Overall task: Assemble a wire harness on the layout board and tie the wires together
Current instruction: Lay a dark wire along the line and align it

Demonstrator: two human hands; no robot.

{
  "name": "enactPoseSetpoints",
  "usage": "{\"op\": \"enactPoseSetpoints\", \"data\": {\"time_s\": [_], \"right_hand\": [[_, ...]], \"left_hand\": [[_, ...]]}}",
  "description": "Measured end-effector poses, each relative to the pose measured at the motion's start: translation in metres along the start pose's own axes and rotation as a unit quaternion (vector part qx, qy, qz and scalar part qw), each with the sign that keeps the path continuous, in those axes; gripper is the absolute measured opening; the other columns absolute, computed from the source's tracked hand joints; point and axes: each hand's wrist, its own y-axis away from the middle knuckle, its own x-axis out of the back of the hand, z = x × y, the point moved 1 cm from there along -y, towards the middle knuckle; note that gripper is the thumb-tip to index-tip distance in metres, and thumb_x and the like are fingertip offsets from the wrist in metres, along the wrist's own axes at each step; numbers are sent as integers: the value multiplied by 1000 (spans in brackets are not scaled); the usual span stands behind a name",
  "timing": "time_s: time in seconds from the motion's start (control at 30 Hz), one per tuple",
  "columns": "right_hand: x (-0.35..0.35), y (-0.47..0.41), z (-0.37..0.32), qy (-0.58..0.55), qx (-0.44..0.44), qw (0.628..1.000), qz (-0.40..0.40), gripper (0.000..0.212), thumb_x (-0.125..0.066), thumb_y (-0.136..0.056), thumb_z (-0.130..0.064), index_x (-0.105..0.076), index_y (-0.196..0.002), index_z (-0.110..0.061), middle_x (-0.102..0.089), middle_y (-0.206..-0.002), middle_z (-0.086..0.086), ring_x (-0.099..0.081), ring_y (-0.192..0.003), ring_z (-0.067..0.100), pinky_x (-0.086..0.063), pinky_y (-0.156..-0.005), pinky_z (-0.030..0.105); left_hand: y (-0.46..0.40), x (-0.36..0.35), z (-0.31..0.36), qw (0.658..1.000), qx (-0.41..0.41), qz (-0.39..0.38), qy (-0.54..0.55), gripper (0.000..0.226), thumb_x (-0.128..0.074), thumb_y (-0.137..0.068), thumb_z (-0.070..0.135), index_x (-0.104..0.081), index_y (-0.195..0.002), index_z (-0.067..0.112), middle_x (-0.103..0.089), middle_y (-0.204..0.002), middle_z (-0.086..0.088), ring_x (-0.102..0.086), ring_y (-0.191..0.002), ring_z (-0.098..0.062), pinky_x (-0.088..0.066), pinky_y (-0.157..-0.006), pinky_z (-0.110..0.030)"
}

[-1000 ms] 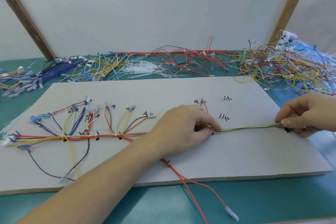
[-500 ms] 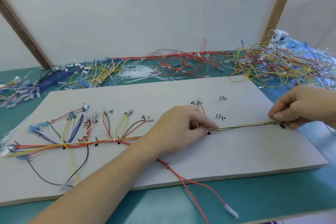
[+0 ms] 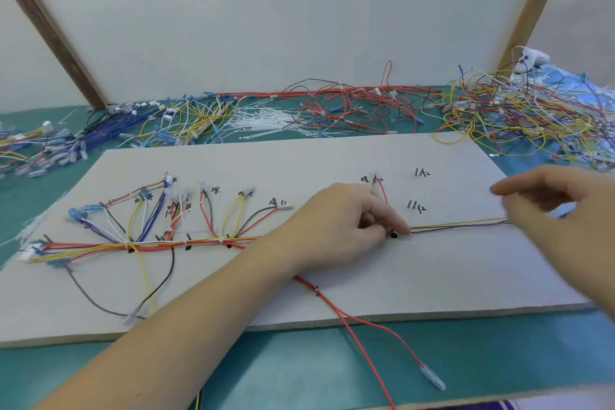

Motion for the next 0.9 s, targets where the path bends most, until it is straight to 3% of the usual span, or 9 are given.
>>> {"op": "enactPoseSetpoints", "data": {"time_s": [0.07,0.13,0.17,0.3,0.47,0.63,0.73,0.8,0.9], "right_hand": [[-21,38,-40,-42,62,992,-102,22,-63,-78,-49,-73,-97,-48,-70,-84,-19,-59,-62,3,-40,-52,5],[-48,64,-71,-62,85,960,-258,26,-64,-76,-58,-71,-96,-43,-69,-83,-21,-59,-68,-4,-39,-59,2],[-60,71,-78,-49,100,950,-291,30,-64,-79,-62,-69,-99,-41,-66,-84,-21,-57,-76,-6,-40,-66,5],[-78,73,-82,60,142,960,-232,34,-49,-92,-68,-55,-110,-39,-50,-97,-17,-41,-93,-1,-40,-85,15],[-80,71,-91,86,126,957,-245,30,-48,-97,-62,-55,-101,-34,-56,-100,-14,-51,-100,3,-42,-86,21],[-73,61,-87,22,64,961,-269,19,-64,-90,-50,-64,-84,-32,-67,-75,-26,-55,-72,-4,-44,-65,18],[-67,58,-81,-81,14,944,-318,6,-66,-90,-37,-68,-85,-34,-57,-53,-8,-46,-47,3,-36,-51,16],[-59,50,-72,-156,-43,929,-333,7,-65,-86,-40,-71,-87,-39,-52,-51,-7,-39,-42,3,-31,-44,13],[-49,34,-61,-219,-92,903,-357,9,-70,-86,-34,-78,-87,-30,-53,-53,-4,-45,-44,9,-36,-45,17]], "left_hand": [[-1,0,0,1000,-2,2,-10,34,-64,-88,4,-83,-102,28,-63,-87,12,-58,-69,-5,-52,-74,-34],[0,0,0,1000,-3,1,-9,35,-63,-88,3,-83,-103,27,-62,-88,11,-58,-69,-7,-53,-76,-36],[0,0,0,1000,-4,0,-8,34,-64,-88,3,-83,-104,27,-61,-87,12,-58,-69,-7,-53,-76,-37],[0,0,-1,1000,-13,7,-15,32,-65,-88,4,-83,-104,26,-60,-87,12,-61,-74,-10,-53,-77,-38],[1,1,0,1000,-17,7,-16,31,-66,-89,5,-83,-104,26,-57,-84,13,-57,-72,-6,-52,-76,-36],[0,0,-1,1000,-14,4,-10,33,-65,-87,5,-83,-104,27,-58,-85,13,-56,-69,-4,-52,-75,-35],[0,1,-3,1000,1,-4,22,33,-64,-88,2,-83,-104,24,-66,-91,7,-61,-74,-10,-54,-77,-36],[-1,4,-5,998,20,-8,53,34,-61,-88,-1,-84,-101,21,-74,-94,6,-70,-84,-15,-57,-84,-39],[-3,12,-6,993,46,-11,106,34,-56,-92,-3,-82,-103,16,-80,-96,2,-74,-92,-10,-59,-90,-31]]}}
